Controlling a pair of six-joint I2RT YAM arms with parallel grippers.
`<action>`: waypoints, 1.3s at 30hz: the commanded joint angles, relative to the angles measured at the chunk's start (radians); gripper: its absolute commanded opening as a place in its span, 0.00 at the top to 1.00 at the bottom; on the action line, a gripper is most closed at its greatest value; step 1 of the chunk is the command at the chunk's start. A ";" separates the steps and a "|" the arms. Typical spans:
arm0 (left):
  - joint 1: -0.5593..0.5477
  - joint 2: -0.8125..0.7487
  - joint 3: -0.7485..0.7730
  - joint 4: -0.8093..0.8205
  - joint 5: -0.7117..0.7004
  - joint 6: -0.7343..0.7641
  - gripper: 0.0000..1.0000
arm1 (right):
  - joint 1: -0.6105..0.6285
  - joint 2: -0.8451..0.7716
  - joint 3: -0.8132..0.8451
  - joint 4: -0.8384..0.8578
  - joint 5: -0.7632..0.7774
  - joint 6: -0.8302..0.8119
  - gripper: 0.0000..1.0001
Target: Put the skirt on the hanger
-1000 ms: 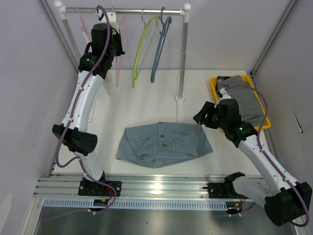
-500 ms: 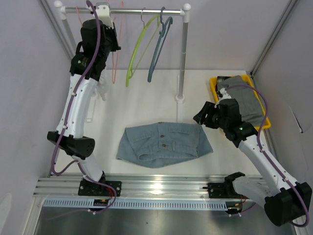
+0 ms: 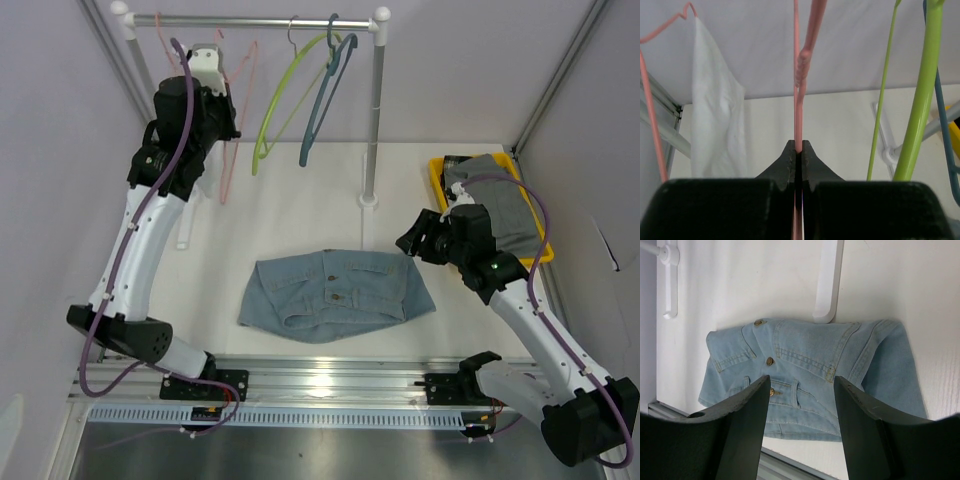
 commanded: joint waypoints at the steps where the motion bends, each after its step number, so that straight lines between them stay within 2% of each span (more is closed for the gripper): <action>1: -0.005 -0.121 -0.082 0.067 0.049 -0.012 1.00 | -0.004 -0.024 -0.004 0.026 -0.013 -0.025 0.41; 10: -0.010 -0.331 -0.369 0.097 0.080 -0.085 1.00 | -0.005 -0.027 -0.011 0.020 -0.011 -0.035 0.41; 13: -0.025 -0.420 -0.531 0.111 0.103 -0.133 1.00 | -0.005 -0.034 -0.010 0.009 -0.002 -0.045 0.41; 17: -0.077 -0.546 -0.728 0.102 0.068 -0.200 1.00 | -0.004 -0.042 -0.007 -0.004 0.001 -0.050 0.41; 18: -0.086 -0.604 -0.825 0.099 0.060 -0.235 1.00 | -0.005 -0.047 -0.005 -0.009 0.000 -0.053 0.41; 22: -0.116 -0.742 -0.984 0.088 0.074 -0.312 1.00 | -0.004 -0.048 0.006 -0.026 0.001 -0.064 0.41; 27: -0.175 -0.862 -1.096 0.107 0.162 -0.346 1.00 | -0.002 -0.050 0.024 -0.046 -0.010 -0.067 0.41; 28: -0.201 -0.939 -1.151 0.163 0.287 -0.346 1.00 | 0.001 -0.062 0.033 -0.060 -0.010 -0.068 0.41; 29: -0.202 -0.940 -1.151 0.163 0.288 -0.348 1.00 | 0.004 -0.062 0.033 -0.060 -0.010 -0.068 0.41; 32: -0.206 -0.953 -1.180 0.203 0.441 -0.361 1.00 | 0.015 -0.068 0.048 -0.090 0.007 -0.073 0.42; 34: -0.243 -0.940 -1.219 0.240 0.489 -0.375 1.00 | 0.022 -0.073 0.059 -0.106 0.010 -0.073 0.42; 39: -0.419 -0.848 -1.253 0.358 0.500 -0.388 1.00 | 0.068 -0.096 0.078 -0.141 0.044 -0.062 0.43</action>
